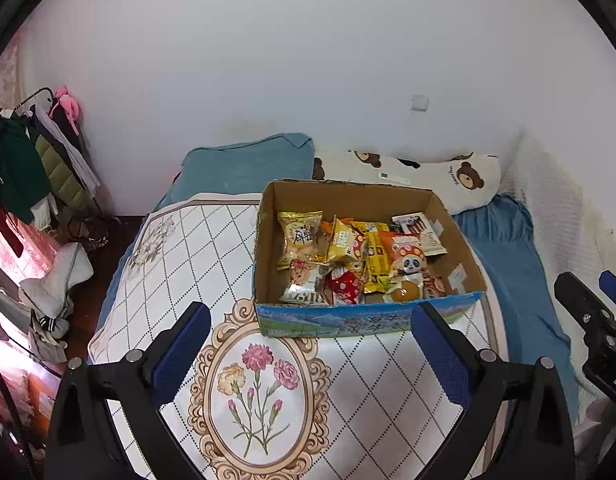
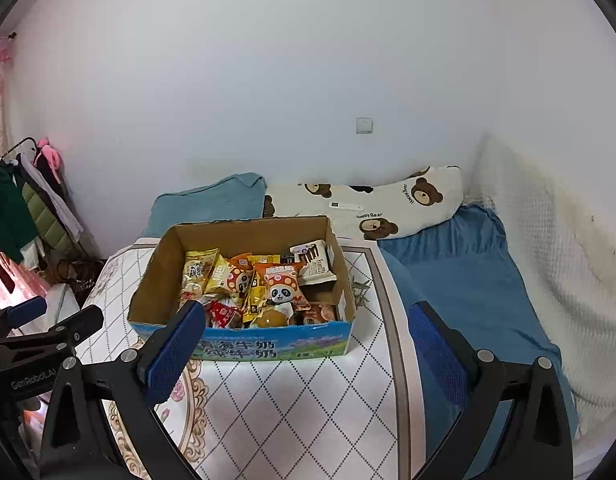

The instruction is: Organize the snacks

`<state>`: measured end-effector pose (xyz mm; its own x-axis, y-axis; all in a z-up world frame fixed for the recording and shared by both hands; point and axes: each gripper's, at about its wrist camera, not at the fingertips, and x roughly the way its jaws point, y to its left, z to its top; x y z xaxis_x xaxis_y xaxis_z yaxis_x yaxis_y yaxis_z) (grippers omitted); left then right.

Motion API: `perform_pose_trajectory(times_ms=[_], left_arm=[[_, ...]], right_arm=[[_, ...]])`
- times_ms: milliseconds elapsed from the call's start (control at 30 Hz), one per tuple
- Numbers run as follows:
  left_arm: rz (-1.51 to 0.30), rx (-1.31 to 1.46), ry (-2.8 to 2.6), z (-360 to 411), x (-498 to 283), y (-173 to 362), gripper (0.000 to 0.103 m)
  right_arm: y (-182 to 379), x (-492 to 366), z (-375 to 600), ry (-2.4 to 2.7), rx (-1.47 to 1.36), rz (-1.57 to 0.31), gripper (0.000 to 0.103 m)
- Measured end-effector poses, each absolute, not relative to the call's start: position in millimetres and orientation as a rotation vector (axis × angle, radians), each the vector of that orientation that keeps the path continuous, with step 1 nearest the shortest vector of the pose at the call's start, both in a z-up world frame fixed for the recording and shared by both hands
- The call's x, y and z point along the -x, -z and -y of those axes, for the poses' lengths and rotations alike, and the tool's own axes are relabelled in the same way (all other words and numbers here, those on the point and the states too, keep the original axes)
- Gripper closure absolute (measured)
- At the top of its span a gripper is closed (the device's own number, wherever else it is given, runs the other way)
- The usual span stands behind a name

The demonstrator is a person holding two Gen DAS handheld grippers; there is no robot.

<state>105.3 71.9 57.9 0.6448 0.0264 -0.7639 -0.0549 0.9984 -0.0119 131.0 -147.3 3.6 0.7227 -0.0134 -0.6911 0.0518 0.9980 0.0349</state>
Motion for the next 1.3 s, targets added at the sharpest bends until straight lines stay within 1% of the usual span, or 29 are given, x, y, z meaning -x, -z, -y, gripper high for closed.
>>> perform_pose_trajectory(times_ms=[433,1300], left_arm=[[-0.913,0.024,-0.055,-68,-133,-36,0.001],[-0.895,0.023,-0.049,-67,-138,-39,0.001]], right_arm=[[29,-163,148,0.031,-0.046,-0.809,0.0],[27,-169,146,0.009,-0.037,-0.811,0.0]])
